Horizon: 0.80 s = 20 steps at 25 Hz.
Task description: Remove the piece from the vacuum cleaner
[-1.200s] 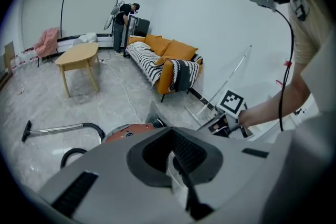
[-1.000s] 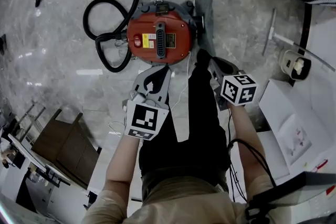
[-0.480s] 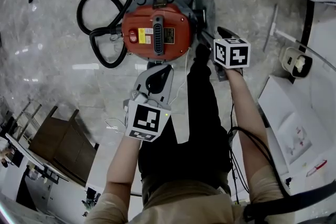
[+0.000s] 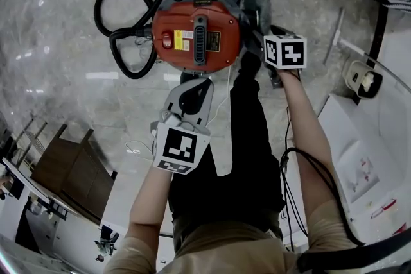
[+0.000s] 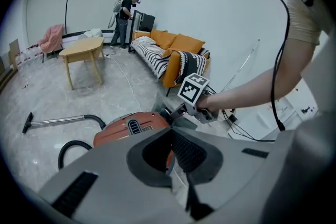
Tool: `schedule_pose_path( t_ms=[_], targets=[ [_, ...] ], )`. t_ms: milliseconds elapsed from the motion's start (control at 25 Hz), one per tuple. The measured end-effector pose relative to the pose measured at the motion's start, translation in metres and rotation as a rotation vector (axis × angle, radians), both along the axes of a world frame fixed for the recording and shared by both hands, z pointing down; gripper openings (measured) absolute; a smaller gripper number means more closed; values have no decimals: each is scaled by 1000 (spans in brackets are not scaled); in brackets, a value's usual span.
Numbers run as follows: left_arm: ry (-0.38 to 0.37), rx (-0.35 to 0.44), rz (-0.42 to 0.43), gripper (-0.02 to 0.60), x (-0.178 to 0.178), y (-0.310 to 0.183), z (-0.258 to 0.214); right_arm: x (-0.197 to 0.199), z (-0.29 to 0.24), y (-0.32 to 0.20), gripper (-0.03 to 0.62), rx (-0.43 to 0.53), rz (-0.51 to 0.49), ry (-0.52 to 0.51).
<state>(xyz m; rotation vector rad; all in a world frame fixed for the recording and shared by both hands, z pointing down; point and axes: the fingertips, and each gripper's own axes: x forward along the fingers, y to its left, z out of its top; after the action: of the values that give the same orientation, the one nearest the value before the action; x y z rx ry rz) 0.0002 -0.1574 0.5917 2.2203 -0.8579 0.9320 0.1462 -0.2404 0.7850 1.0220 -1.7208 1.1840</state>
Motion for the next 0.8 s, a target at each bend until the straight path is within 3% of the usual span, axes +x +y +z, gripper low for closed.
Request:
schedule_pose_path(
  t_ms=[240,440,800],
  targets=[
    [2,-11,-2,3,-4,3,4,2,2,-1,234,-8,4,-19],
    [8,-13,7,3,2,3,4,9,2,2,70,-1,-12,4],
    [4,-24,27,3,9,5,7,13,7,4,49,9,-44,22]
  ],
)
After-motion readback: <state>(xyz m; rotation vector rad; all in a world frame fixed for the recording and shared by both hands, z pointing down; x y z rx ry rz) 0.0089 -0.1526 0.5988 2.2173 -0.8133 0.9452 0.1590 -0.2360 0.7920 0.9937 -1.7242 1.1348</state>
